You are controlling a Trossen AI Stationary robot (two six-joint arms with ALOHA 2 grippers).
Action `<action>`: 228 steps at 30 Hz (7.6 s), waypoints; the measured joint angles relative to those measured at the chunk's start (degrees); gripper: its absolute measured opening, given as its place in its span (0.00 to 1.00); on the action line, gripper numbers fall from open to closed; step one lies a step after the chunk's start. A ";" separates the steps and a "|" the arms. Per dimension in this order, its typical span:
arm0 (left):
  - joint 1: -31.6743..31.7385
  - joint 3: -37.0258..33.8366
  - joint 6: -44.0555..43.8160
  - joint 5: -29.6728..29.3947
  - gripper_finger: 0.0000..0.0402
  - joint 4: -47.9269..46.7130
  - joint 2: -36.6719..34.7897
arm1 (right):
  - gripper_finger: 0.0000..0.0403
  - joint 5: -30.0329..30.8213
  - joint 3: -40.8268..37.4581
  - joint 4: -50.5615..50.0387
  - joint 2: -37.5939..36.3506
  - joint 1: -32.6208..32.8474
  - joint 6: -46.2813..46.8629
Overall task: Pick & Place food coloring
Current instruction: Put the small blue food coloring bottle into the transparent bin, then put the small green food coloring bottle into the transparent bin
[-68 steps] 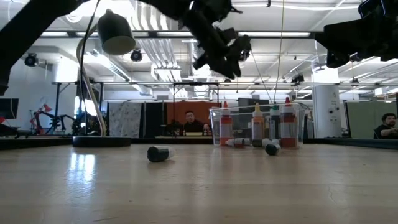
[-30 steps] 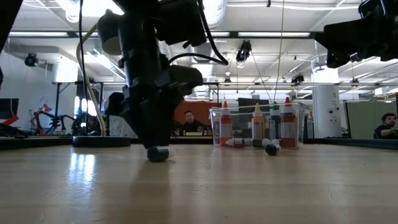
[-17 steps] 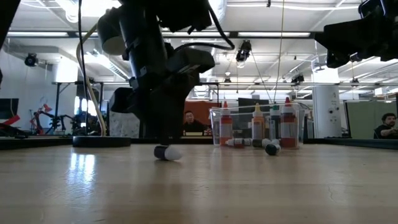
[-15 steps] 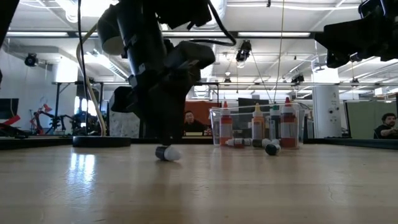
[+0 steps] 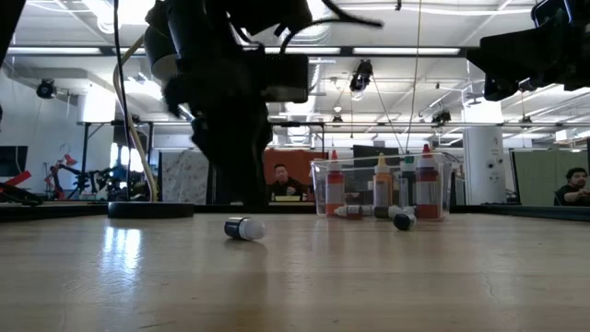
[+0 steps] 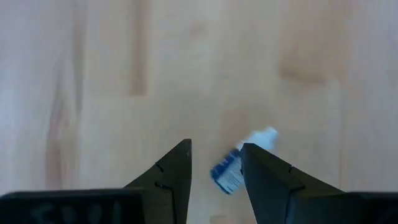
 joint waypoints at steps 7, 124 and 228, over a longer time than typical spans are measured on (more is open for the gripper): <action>-0.81 -0.04 25.67 5.71 0.28 0.28 -0.07 | 0.30 0.00 0.00 0.00 0.00 0.00 0.00; 11.55 4.94 -16.40 -9.04 0.37 8.11 -5.43 | 0.30 9.32 -0.02 25.85 2.80 -0.55 20.01; 11.20 -36.65 -33.51 -24.03 0.37 5.69 -53.11 | 0.11 1.17 58.32 -40.76 96.05 -3.56 -12.83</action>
